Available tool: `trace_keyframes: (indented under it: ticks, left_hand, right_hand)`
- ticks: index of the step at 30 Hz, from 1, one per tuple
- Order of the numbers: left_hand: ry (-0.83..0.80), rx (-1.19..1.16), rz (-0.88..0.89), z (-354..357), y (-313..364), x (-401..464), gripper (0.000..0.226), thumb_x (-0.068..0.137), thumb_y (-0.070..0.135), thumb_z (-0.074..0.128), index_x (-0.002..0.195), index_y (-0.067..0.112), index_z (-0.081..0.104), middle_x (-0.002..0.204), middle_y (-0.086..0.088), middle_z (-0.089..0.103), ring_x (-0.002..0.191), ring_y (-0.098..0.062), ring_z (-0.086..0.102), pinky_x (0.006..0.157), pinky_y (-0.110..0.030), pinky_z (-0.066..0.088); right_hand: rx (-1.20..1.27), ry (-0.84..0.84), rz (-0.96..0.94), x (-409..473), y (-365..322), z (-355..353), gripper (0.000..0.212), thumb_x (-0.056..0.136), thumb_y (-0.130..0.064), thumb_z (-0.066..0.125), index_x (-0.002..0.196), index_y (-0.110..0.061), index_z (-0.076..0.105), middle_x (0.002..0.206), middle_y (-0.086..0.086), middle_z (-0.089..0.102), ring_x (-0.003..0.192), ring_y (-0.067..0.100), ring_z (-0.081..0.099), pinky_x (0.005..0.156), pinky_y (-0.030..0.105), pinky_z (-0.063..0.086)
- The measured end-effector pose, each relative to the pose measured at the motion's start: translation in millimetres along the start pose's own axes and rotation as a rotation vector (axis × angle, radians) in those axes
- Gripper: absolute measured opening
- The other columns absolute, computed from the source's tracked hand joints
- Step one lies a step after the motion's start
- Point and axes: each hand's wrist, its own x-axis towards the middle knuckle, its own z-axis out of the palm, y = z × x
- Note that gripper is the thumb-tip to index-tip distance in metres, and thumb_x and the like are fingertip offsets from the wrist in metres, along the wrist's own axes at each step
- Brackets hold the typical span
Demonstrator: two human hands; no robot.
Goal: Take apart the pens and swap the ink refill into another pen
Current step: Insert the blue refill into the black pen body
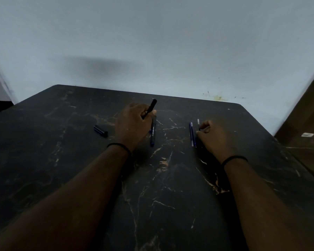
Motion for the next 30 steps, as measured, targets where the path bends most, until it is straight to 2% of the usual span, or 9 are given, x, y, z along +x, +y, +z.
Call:
trace_keyframes:
  ticks: [3, 8, 13, 17, 20, 22, 25, 28, 30]
  left_hand:
    - [-0.004, 0.012, -0.009, -0.8, 1.7, -0.5, 0.034, 0.091, 0.032, 0.068, 0.065, 0.032, 0.046, 0.069, 0.008, 0.047, 0.062, -0.011, 0.047, 0.061, -0.033, 0.05]
    - [-0.003, 0.003, -0.003, -2.9, 4.2, -1.6, 0.045, 0.091, 0.029, 0.068, 0.059, 0.035, 0.037, 0.066, 0.014, 0.041, 0.059, -0.007, 0.042, 0.058, -0.029, 0.043]
    - [0.004, 0.013, 0.001, -2.6, 4.9, -2.7, 0.043, 0.091, 0.029, 0.068, 0.061, 0.036, 0.039, 0.066, 0.015, 0.043, 0.058, -0.005, 0.043, 0.055, -0.025, 0.038]
    - [-0.003, 0.034, -0.005, -0.8, 1.8, -2.0, 0.032, 0.091, 0.032, 0.068, 0.065, 0.032, 0.049, 0.065, 0.014, 0.043, 0.056, -0.004, 0.043, 0.053, -0.02, 0.031]
    - [0.005, 0.027, -0.011, 0.3, 0.9, -1.9, 0.03, 0.09, 0.032, 0.069, 0.068, 0.032, 0.049, 0.067, 0.015, 0.044, 0.059, -0.004, 0.045, 0.054, -0.02, 0.031]
    - [0.016, 0.021, -0.017, 0.3, 0.6, -1.7, 0.033, 0.09, 0.031, 0.069, 0.067, 0.034, 0.046, 0.066, 0.016, 0.042, 0.058, -0.004, 0.044, 0.054, -0.02, 0.03]
    - [-0.004, 0.016, -0.035, -0.7, -0.4, -1.6, 0.028, 0.091, 0.032, 0.068, 0.069, 0.031, 0.051, 0.067, 0.016, 0.043, 0.059, -0.003, 0.044, 0.055, -0.02, 0.031]
    - [-0.005, 0.009, -0.033, -1.3, -0.4, -1.7, 0.025, 0.09, 0.031, 0.069, 0.07, 0.026, 0.055, 0.068, 0.016, 0.044, 0.061, -0.004, 0.045, 0.056, -0.021, 0.033]
    - [-0.002, 0.016, -0.028, -1.9, 0.7, -2.0, 0.03, 0.09, 0.031, 0.069, 0.067, 0.029, 0.05, 0.067, 0.013, 0.045, 0.061, -0.006, 0.045, 0.056, -0.024, 0.035]
  right_hand:
    - [0.002, 0.015, -0.031, 0.6, 1.8, 3.4, 0.021, 0.085, -0.033, 0.07, 0.078, -0.033, 0.05, 0.075, -0.004, 0.06, 0.076, 0.02, 0.062, 0.071, 0.036, 0.053]
    - [-0.01, 0.002, -0.033, -0.7, 0.2, 4.5, 0.019, 0.088, -0.032, 0.066, 0.076, -0.033, 0.053, 0.082, 0.0, 0.065, 0.079, 0.02, 0.063, 0.075, 0.04, 0.055]
    - [-0.083, 0.041, -0.064, -1.6, 0.6, 3.9, 0.02, 0.091, -0.034, 0.062, 0.072, -0.032, 0.055, 0.071, -0.011, 0.055, 0.067, 0.008, 0.053, 0.069, 0.03, 0.045]
    - [-0.126, 0.078, -0.073, -3.1, -1.0, 2.6, 0.014, 0.093, -0.032, 0.059, 0.086, -0.023, 0.067, 0.075, -0.006, 0.057, 0.075, 0.017, 0.058, 0.072, 0.031, 0.046]
    - [-0.078, 0.083, -0.03, -4.1, -2.1, 4.0, 0.011, 0.093, -0.032, 0.059, 0.083, -0.028, 0.06, 0.083, -0.003, 0.063, 0.08, 0.019, 0.061, 0.073, 0.033, 0.049]
    - [0.004, 0.076, -0.02, -5.5, -3.4, 7.4, 0.01, 0.089, -0.031, 0.064, 0.082, -0.029, 0.057, 0.081, -0.003, 0.063, 0.079, 0.02, 0.062, 0.072, 0.035, 0.052]
    - [0.012, 0.095, -0.06, -10.3, -6.2, 11.6, 0.016, 0.084, -0.034, 0.07, 0.085, -0.03, 0.054, 0.082, -0.007, 0.058, 0.077, 0.017, 0.059, 0.064, 0.03, 0.042]
    - [-0.063, 0.109, -0.058, -12.3, -7.1, 12.8, 0.032, 0.081, -0.038, 0.073, 0.105, -0.026, 0.056, 0.095, -0.006, 0.055, 0.085, 0.018, 0.058, 0.068, 0.028, 0.041]
    - [-0.068, 0.099, -0.05, -13.5, -8.9, 13.3, 0.04, 0.08, -0.039, 0.076, 0.111, -0.024, 0.054, 0.098, -0.007, 0.051, 0.088, 0.018, 0.058, 0.07, 0.029, 0.042]
